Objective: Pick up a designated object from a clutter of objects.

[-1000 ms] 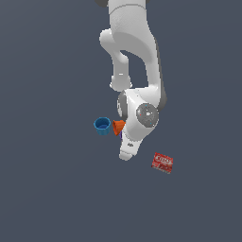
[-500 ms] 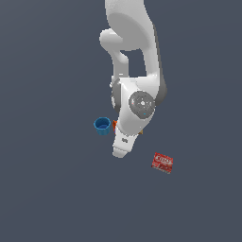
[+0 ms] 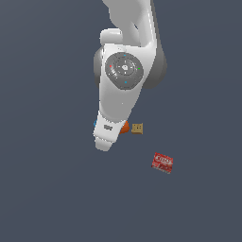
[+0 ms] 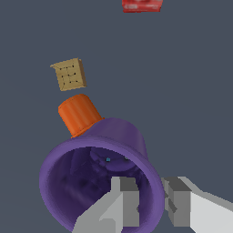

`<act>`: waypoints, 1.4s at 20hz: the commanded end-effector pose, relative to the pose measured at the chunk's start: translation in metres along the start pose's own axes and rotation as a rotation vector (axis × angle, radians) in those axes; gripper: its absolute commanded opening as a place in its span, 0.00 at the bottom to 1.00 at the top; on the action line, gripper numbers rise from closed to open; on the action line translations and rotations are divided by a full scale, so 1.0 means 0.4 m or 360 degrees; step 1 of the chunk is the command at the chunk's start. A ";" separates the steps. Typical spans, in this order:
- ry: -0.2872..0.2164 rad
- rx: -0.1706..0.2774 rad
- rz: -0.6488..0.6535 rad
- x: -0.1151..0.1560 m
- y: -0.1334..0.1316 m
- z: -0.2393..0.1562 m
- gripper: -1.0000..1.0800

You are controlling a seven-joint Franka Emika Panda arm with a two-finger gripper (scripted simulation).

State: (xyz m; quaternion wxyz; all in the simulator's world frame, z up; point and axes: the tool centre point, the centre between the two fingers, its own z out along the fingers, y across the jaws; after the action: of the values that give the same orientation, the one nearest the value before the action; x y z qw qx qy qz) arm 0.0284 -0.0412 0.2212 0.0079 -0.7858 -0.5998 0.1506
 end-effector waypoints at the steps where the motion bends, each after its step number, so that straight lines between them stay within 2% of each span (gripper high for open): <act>1: 0.0001 -0.0001 0.0000 -0.043 0.007 -0.065 0.00; 13: 0.0001 -0.0001 0.0000 -0.216 0.044 -0.323 0.00; 28: -0.0002 -0.0002 0.0001 -0.341 0.078 -0.513 0.00</act>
State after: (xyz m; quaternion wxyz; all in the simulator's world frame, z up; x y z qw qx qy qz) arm 0.0746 -0.1412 0.4347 0.0074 -0.7859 -0.5995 0.1511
